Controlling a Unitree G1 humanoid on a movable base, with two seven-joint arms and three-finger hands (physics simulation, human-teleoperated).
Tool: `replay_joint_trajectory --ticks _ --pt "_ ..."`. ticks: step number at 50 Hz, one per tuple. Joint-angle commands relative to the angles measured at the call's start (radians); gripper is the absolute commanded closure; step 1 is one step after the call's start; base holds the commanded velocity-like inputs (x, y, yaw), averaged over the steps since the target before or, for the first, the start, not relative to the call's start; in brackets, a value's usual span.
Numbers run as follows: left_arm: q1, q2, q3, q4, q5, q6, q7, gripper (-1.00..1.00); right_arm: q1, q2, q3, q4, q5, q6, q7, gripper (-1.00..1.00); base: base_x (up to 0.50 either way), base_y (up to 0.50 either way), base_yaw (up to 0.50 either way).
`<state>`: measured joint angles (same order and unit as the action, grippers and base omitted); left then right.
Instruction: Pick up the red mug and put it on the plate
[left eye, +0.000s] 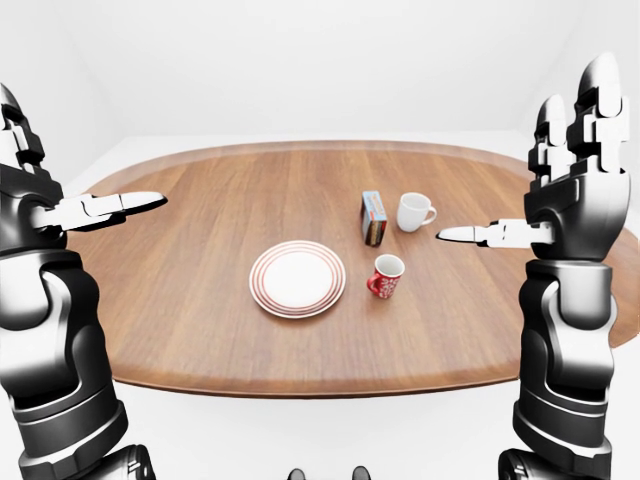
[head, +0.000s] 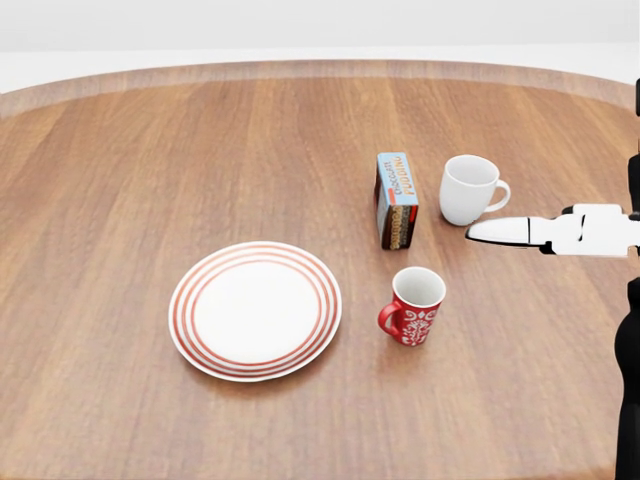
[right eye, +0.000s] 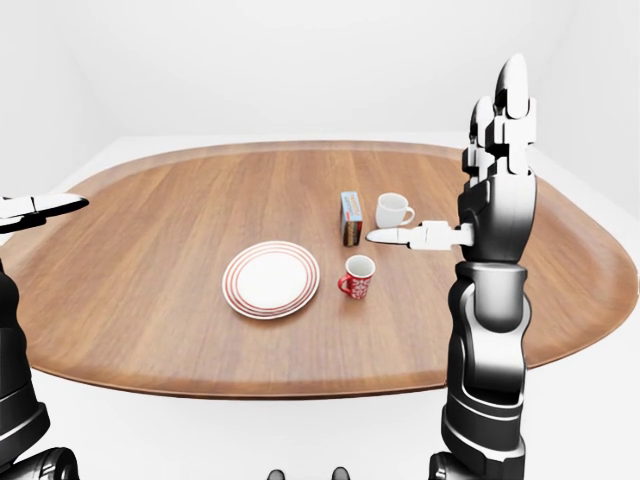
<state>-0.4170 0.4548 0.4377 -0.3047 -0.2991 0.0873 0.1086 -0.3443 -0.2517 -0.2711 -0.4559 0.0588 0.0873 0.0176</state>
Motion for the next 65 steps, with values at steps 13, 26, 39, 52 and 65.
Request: replay_joint_trajectory --ticks 13,26,39,52,65 --pt "0.000 0.003 0.002 0.004 0.004 0.000 -0.005 -1.00 -0.010 -0.002 0.001 0.003 0.003 0.000 -0.003 -1.00 0.24 0.06 0.00" --pt "-0.003 0.003 0.001 0.003 0.004 0.000 -0.004 -1.00 -0.014 -0.005 -0.002 0.010 0.010 0.000 -0.004 -1.00 0.25 -0.02 0.00" --pt "-0.003 0.003 0.001 0.008 0.005 0.000 -0.004 -1.00 -0.021 -0.008 0.002 0.010 0.005 0.000 -0.001 -1.00 0.24 -0.02 0.00" --pt "0.002 0.001 0.002 0.007 0.005 0.000 -0.004 -1.00 -0.055 -0.046 0.018 0.032 -0.082 0.000 0.061 -1.00 0.03 0.00 0.00" --pt "-0.001 0.005 0.004 0.000 0.001 0.000 -0.003 -1.00 -0.093 -0.092 0.008 0.031 -0.210 0.000 0.190 -1.00 0.00 0.00 0.00"
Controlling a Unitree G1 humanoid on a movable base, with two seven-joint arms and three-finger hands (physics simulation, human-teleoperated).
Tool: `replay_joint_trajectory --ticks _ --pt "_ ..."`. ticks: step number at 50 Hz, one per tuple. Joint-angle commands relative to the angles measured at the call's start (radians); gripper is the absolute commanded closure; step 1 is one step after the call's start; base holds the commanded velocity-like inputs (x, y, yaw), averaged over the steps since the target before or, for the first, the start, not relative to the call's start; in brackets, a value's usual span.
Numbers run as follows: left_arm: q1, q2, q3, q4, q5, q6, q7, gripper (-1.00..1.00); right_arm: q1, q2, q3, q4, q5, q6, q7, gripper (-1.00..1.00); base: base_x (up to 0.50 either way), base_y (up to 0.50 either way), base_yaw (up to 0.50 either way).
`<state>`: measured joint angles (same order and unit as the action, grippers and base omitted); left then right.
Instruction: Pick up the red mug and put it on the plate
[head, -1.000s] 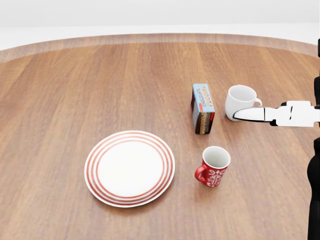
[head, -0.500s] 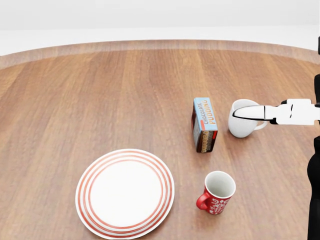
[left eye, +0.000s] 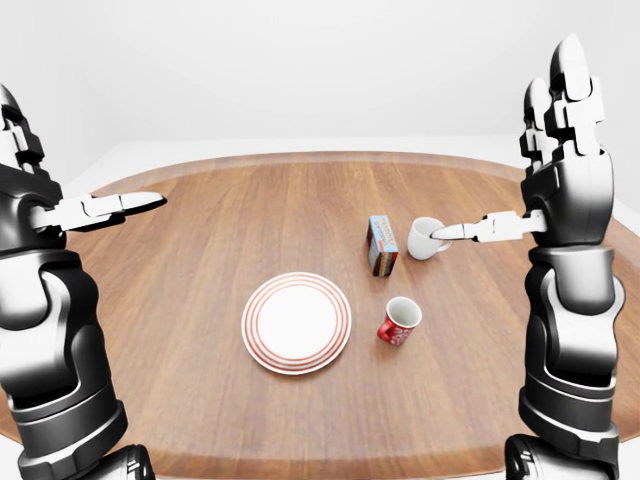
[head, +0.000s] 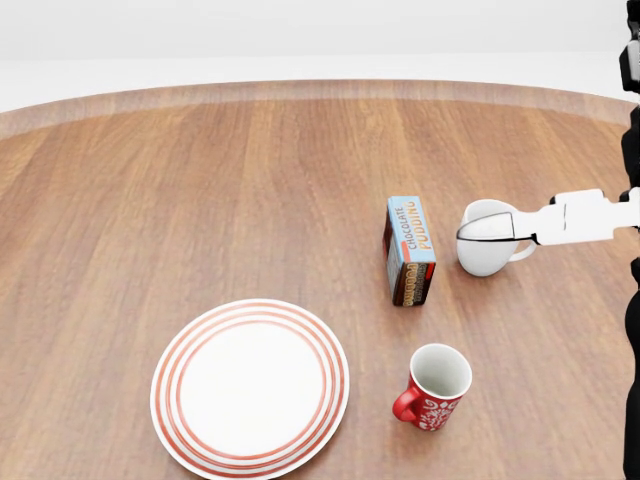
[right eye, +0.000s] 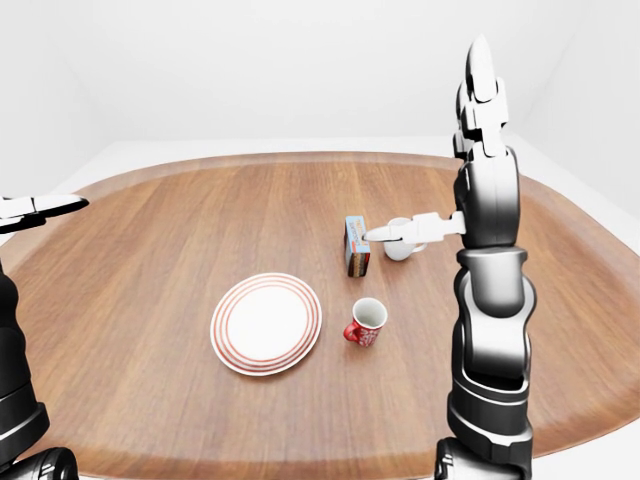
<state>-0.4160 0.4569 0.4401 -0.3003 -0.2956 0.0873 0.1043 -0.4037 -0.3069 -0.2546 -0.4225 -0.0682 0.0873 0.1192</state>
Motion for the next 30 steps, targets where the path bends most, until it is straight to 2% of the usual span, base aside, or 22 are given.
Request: replay_joint_trajectory --ticks 1,6,11,12,18,27,30 --pt "-0.002 0.003 0.001 -0.004 -0.003 0.000 0.001 -1.00 -0.035 -0.041 -0.008 -0.003 -0.091 0.000 0.098 -1.00 0.00 0.00 0.00" --pt "-0.009 0.007 0.002 0.003 -0.004 0.000 0.001 -1.00 -0.031 -0.069 -0.005 -0.033 -0.148 0.000 0.182 -1.00 0.00 0.00 0.00" --pt "-0.009 0.008 0.002 0.003 -0.005 0.000 0.002 -1.00 -0.033 -0.062 -0.009 -0.033 -0.159 0.000 0.192 -1.00 0.00 0.00 0.00" --pt "-0.007 0.007 0.000 -0.003 -0.005 0.000 0.003 -1.00 -0.020 -0.101 0.004 -0.069 -0.189 0.000 0.258 -1.00 0.00 0.00 0.00" --pt "-0.006 0.005 -0.001 0.003 -0.003 0.000 0.002 -1.00 -0.011 -0.088 0.006 -0.110 -0.274 0.000 0.380 -1.00 0.00 0.00 0.00" --pt "-0.004 0.005 0.002 -0.004 -0.004 0.000 0.002 -1.00 0.063 -0.046 0.054 -0.203 -0.408 0.000 0.579 -1.00 0.00 0.00 0.00" --pt "0.001 0.002 0.001 -0.004 -0.002 0.000 0.001 -1.00 0.089 -0.024 0.055 -0.215 -0.452 0.000 0.579 -1.00 0.00 0.00 0.00"
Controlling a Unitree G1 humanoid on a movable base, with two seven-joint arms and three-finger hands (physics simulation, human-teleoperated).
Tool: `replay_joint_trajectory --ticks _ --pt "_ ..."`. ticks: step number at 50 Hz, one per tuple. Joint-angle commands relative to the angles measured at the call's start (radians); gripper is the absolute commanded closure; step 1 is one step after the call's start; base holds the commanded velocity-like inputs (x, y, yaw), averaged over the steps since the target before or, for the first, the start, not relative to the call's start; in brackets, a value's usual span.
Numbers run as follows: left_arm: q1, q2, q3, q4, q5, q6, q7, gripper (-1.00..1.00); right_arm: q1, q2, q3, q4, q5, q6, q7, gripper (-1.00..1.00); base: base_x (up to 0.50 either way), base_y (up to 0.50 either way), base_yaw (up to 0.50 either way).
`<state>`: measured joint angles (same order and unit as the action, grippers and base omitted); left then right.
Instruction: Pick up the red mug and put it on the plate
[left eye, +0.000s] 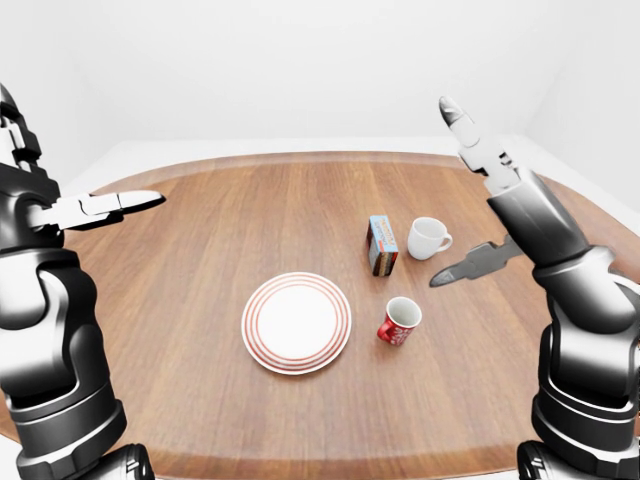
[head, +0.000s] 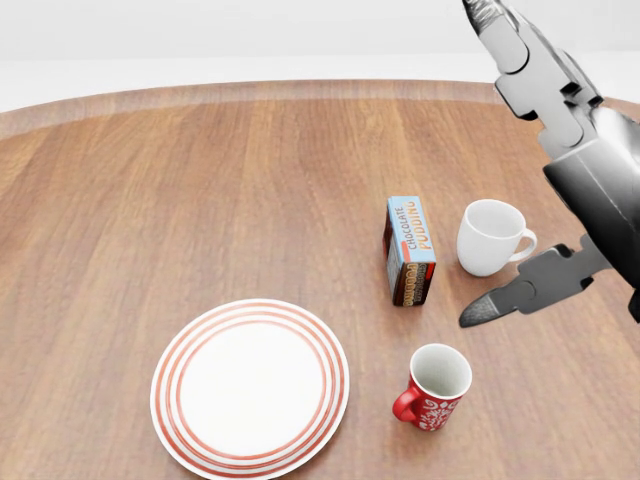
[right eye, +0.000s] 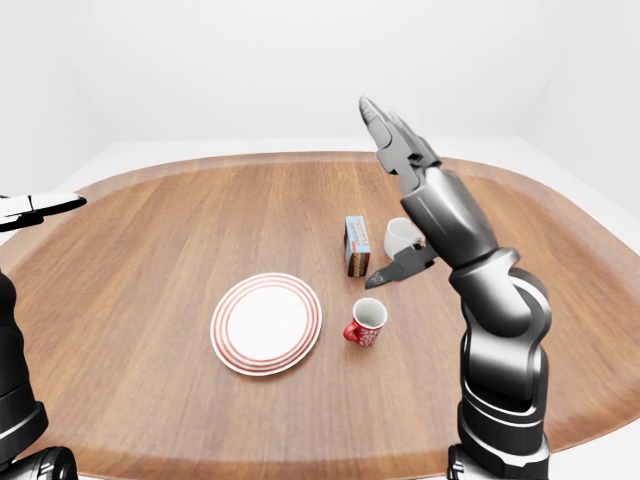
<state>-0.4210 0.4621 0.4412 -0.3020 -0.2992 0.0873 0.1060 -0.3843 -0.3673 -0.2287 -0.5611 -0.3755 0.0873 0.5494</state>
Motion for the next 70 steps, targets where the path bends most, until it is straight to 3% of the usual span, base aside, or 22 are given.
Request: replay_joint_trajectory --ticks 1,29,36,47,70 --pt "0.006 -0.004 0.000 -0.002 0.002 0.000 -0.002 -1.00 0.078 0.043 0.029 -0.080 -0.156 0.000 0.149 -1.00 0.00 0.00 0.00" --pt "0.008 -0.007 -0.001 0.009 0.006 0.000 -0.003 -1.00 0.081 0.057 0.009 -0.166 -0.268 0.000 0.149 -1.00 0.00 0.00 0.00" --pt "0.010 -0.010 -0.003 0.006 0.007 0.000 -0.003 -1.00 0.152 0.067 0.017 -0.197 -0.307 0.000 0.149 -1.00 0.00 0.00 0.00" --pt "0.013 -0.014 -0.006 0.015 0.011 0.000 -0.006 -1.00 0.279 0.150 0.024 -0.181 -0.332 0.000 0.149 -1.00 0.00 0.00 0.00" --pt "0.012 -0.012 -0.003 0.012 0.010 0.000 -0.005 -1.00 0.352 0.201 0.055 -0.124 -0.366 0.000 0.149 -1.00 0.00 0.00 0.00"
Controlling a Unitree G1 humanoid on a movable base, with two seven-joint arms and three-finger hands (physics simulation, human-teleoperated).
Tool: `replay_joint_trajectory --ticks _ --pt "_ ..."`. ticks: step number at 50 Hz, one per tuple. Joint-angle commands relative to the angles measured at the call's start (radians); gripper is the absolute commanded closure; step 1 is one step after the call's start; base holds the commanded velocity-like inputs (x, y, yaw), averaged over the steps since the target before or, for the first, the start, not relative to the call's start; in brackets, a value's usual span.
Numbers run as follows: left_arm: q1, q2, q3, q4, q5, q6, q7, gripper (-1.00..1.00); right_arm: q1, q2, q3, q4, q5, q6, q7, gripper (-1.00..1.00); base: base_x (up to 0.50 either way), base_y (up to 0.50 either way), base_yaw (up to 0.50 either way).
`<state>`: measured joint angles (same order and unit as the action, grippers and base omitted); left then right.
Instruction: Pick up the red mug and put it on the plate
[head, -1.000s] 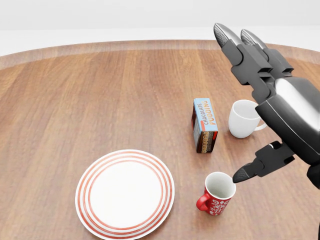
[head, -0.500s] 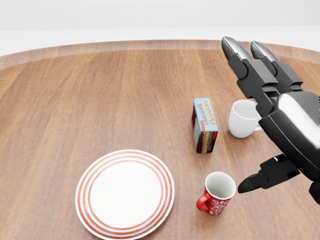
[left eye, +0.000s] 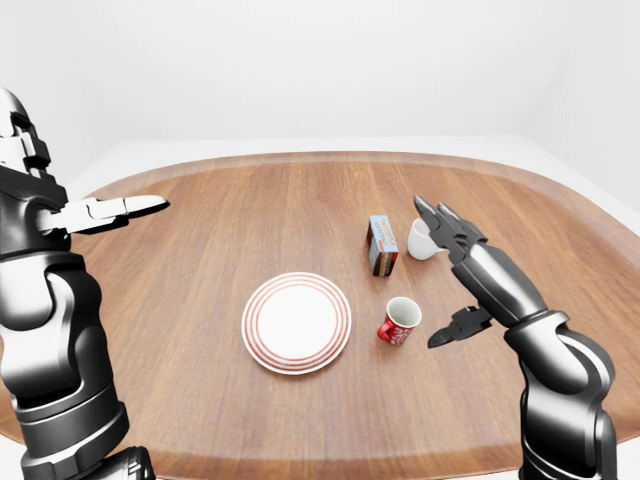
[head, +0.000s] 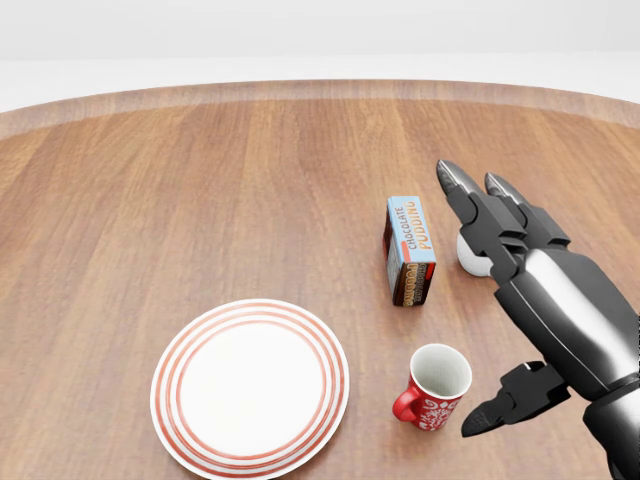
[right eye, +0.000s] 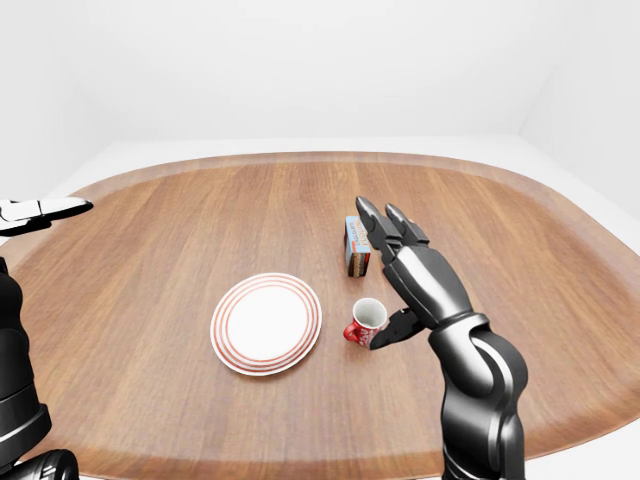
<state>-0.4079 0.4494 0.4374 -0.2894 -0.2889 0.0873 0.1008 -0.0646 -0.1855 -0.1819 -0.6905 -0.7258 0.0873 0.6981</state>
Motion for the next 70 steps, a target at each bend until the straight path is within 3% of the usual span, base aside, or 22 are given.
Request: replay_joint_trajectory --ticks 1,29,70 --pt "0.000 0.001 0.001 0.000 0.000 0.000 -0.001 -1.00 0.034 0.020 0.008 0.006 -0.016 0.000 0.000 -1.00 0.00 0.00 0.00" --pt "0.003 0.001 0.004 -0.004 -0.003 0.000 0.001 -1.00 0.133 0.062 0.039 0.096 -0.031 0.000 0.000 -1.00 0.00 0.00 0.00" --pt "-0.009 0.014 0.008 -0.008 -0.014 0.000 0.006 -1.00 0.105 0.056 0.079 0.255 -0.070 0.000 0.000 -1.00 0.00 0.00 0.00"
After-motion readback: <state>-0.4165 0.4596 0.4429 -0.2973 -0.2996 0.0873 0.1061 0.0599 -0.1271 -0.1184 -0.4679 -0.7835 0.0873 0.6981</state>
